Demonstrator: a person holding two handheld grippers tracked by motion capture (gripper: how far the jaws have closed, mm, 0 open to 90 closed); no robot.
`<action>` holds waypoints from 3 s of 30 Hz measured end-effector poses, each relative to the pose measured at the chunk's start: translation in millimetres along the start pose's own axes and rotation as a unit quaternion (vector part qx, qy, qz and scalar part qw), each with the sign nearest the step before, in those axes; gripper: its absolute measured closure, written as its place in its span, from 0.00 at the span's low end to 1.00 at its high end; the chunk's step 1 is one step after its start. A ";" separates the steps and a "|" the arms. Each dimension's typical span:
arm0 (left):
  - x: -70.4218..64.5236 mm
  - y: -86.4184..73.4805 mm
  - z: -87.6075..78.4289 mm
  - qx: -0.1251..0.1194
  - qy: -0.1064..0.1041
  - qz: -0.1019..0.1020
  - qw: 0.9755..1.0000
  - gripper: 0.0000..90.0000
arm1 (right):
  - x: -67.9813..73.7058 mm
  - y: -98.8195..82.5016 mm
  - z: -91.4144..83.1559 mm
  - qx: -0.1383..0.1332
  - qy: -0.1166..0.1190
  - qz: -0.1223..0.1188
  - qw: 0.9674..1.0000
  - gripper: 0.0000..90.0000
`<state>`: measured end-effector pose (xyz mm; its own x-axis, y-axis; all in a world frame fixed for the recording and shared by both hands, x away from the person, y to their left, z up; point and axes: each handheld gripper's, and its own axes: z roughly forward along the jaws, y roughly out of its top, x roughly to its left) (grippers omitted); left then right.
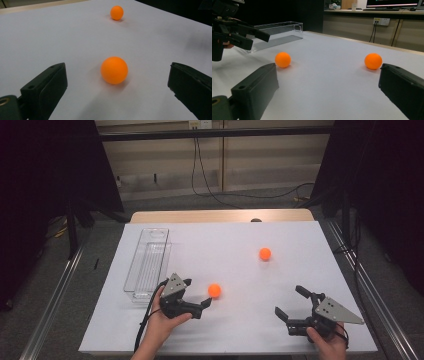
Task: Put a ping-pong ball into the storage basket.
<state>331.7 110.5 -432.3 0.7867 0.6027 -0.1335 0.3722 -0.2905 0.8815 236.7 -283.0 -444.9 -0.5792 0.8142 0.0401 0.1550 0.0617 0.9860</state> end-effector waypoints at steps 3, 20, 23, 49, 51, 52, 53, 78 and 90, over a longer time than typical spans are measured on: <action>0.2 0.6 1.5 0.001 -0.001 -0.003 1.000 0.03 | 0.5 0.2 0.0 -0.001 0.001 0.000 1.000 0.02; -0.4 2.4 8.3 0.015 -0.003 0.001 1.000 0.04 | 0.2 0.1 0.5 0.000 0.001 -0.001 1.000 0.02; -1.1 3.0 9.8 0.019 -0.003 0.002 1.000 0.04 | 0.4 0.1 0.5 -0.001 0.001 0.000 1.000 0.02; 1.1 3.5 20.1 0.039 -0.001 -0.008 0.999 0.06 | 0.5 0.4 0.7 -0.001 0.003 0.000 1.000 0.02; 1.4 3.6 20.7 0.042 0.001 -0.007 0.999 0.06 | 0.5 0.3 0.7 -0.001 0.003 -0.001 1.000 0.02; 1.4 3.7 21.3 0.041 0.002 -0.009 0.999 0.06 | 0.5 0.3 0.6 -0.001 0.004 -0.001 1.000 0.02; 1.8 4.2 21.6 0.043 0.004 -0.006 0.999 0.06 | 0.6 0.4 0.6 -0.001 0.004 -0.001 1.000 0.02; 0.5 7.1 35.5 0.060 0.008 -0.002 0.998 0.08 | -0.4 0.7 0.2 -0.005 0.002 0.002 1.000 0.02; -0.5 6.0 40.4 0.070 0.008 0.004 0.998 0.08 | -1.9 0.8 -0.2 -0.007 0.001 0.004 1.000 0.02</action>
<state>353.5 78.5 -445.3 0.7818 0.6121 -0.1188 0.4326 -0.3953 0.8103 237.8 -284.6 -444.2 -0.5787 0.8140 0.0491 0.1498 0.0469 0.9876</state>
